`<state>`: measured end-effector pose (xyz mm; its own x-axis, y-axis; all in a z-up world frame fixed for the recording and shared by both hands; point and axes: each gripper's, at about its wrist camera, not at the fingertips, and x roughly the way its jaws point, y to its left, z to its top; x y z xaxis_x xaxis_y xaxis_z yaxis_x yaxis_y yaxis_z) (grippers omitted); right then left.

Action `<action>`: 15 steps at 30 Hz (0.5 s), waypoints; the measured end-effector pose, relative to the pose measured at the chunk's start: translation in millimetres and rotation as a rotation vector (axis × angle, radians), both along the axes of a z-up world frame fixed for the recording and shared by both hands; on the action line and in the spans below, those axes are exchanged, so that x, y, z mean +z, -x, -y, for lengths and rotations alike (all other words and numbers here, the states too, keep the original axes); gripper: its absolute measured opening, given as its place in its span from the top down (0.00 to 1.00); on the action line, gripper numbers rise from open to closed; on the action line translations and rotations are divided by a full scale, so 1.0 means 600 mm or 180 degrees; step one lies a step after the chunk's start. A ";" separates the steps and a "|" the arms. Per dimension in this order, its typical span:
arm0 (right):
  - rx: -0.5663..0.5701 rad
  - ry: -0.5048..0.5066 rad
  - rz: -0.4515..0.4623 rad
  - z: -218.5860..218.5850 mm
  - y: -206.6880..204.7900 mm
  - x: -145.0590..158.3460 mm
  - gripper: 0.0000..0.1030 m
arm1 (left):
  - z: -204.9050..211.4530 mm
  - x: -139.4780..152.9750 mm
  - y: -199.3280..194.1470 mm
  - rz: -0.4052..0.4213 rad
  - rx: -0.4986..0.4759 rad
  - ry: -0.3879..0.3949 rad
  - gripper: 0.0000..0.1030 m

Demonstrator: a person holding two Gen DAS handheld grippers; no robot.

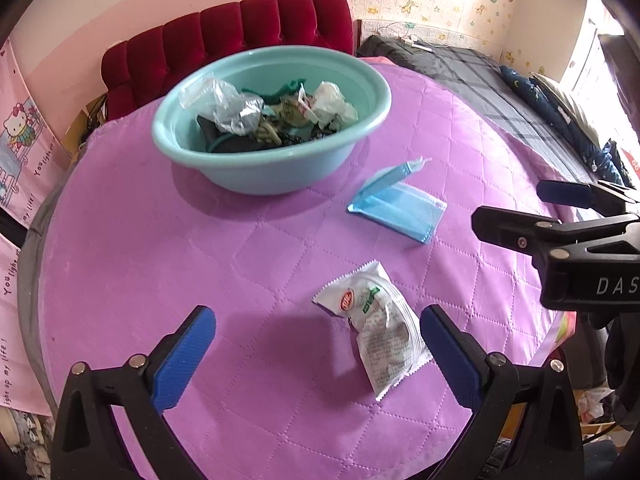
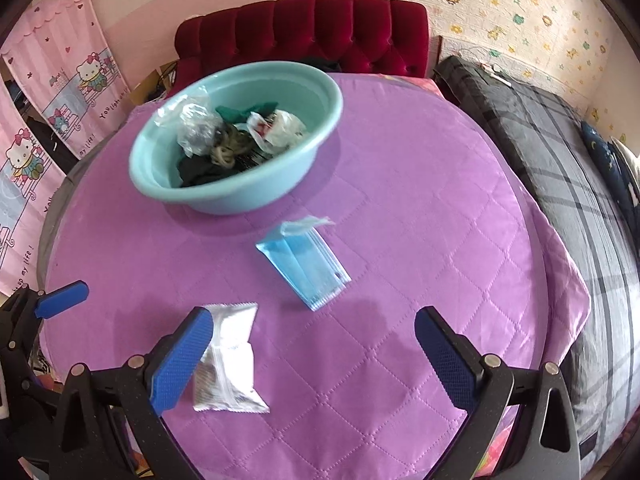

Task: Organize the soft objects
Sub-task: 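Withdraw both open tools from the basin toward the masks and snack packet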

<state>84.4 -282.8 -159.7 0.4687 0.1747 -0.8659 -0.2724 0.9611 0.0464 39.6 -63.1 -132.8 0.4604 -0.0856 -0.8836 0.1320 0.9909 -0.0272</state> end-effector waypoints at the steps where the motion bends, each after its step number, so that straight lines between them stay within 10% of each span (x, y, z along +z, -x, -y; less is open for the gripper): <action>1: -0.0018 0.0000 -0.0009 0.006 0.002 -0.005 0.00 | 0.001 -0.004 0.001 -0.0011 0.0005 0.0007 0.00; 15: -0.0111 -0.0016 -0.0236 0.054 0.007 -0.069 0.00 | 0.024 -0.059 -0.002 -0.0288 0.0049 0.0084 0.00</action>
